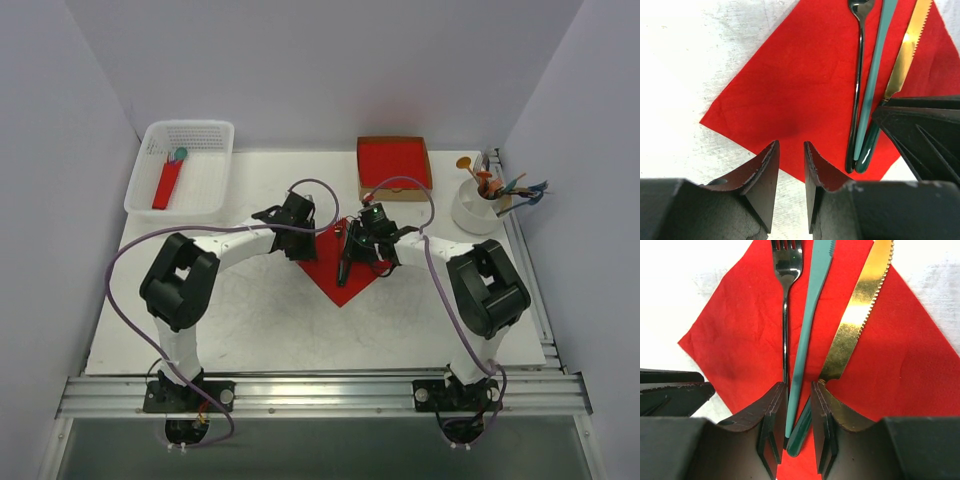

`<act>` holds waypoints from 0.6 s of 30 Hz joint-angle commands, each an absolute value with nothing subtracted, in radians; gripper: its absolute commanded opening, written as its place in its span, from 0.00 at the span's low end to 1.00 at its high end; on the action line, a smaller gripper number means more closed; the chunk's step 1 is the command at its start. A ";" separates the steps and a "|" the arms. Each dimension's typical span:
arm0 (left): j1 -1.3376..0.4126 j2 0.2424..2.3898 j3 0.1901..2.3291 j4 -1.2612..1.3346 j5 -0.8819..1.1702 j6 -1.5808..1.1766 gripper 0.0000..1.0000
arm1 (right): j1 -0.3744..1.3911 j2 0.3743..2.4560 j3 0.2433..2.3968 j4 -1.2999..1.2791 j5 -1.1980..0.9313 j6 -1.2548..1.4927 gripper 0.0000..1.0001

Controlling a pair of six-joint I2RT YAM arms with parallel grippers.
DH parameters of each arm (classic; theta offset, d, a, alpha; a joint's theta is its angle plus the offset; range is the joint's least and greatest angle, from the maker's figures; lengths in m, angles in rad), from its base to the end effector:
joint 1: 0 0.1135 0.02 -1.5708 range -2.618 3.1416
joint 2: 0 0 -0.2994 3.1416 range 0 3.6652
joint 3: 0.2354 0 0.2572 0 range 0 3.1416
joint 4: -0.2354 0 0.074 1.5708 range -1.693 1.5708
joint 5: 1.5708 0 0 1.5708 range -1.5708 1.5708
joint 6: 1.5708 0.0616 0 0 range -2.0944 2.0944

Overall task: Place the utensils on the paper napkin and roll it up
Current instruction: Adjust the utensils on the napkin.

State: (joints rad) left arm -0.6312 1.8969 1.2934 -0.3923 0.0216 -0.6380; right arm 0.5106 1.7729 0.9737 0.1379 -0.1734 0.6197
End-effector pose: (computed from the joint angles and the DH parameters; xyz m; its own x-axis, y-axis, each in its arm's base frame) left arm 0.3461 -0.2546 0.1908 -0.9013 -0.0788 -0.4261 0.0780 0.9377 -0.3385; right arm 0.3471 0.2066 0.1866 -0.7847 0.2162 -0.5809 -0.1774 0.8197 0.5446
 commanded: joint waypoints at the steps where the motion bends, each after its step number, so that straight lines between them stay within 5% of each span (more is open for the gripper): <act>1: -0.620 1.911 1.319 -0.360 0.008 -0.606 0.35 | 0.535 1.795 1.025 0.041 -0.055 0.614 0.26; 18: -0.603 1.924 1.336 -0.368 0.028 -0.554 0.34 | 0.574 1.752 1.046 -0.029 0.055 0.658 0.26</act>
